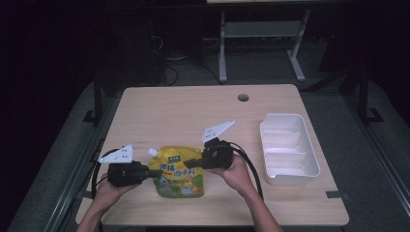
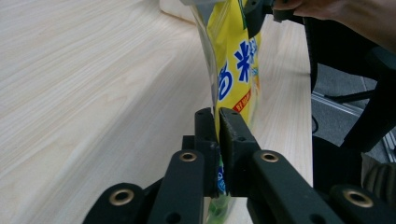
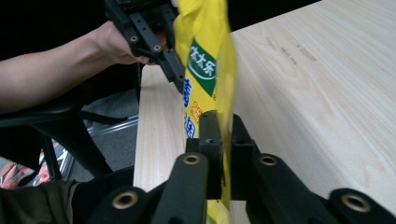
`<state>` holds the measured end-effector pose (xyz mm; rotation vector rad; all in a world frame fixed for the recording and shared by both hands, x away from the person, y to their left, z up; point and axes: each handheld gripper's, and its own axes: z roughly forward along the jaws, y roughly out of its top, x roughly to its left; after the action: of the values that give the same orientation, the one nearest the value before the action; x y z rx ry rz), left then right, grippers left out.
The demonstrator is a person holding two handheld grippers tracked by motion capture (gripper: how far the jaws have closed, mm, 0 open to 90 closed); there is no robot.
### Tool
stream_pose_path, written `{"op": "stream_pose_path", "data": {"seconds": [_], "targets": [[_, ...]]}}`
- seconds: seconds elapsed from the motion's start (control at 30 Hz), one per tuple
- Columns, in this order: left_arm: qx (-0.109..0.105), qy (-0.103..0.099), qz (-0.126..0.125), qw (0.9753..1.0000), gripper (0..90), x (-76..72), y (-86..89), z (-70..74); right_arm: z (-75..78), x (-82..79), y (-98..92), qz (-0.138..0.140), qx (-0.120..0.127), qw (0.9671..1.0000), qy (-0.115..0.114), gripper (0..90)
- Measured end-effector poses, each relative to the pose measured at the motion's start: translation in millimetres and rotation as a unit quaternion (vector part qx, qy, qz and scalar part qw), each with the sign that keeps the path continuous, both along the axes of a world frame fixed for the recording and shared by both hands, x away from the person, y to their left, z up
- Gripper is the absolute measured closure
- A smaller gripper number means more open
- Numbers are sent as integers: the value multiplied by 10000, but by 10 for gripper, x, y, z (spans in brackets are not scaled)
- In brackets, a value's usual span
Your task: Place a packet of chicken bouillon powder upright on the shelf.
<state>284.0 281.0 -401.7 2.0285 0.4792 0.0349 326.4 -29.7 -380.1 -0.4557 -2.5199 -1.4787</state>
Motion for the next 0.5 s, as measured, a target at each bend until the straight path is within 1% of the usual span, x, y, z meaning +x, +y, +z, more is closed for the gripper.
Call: {"op": "stream_pose_path", "data": {"seconds": [0.07,0.17,0.23,0.5], "targets": [[-17,17,15,10000,807,2,3,2,10,-10,-2,27,12,10000,9,893],[5,-12,59,10000,762,4,5,9,25,-22,-8,62,30,10000,0,895],[-22,-14,72,10000,737,5,16,16,45,-31,-21,56,-2,10000,-32,896],[-43,-22,135,9999,685,5,51,30,124,-43,-123,-72,-61,9999,-108,897]]}}
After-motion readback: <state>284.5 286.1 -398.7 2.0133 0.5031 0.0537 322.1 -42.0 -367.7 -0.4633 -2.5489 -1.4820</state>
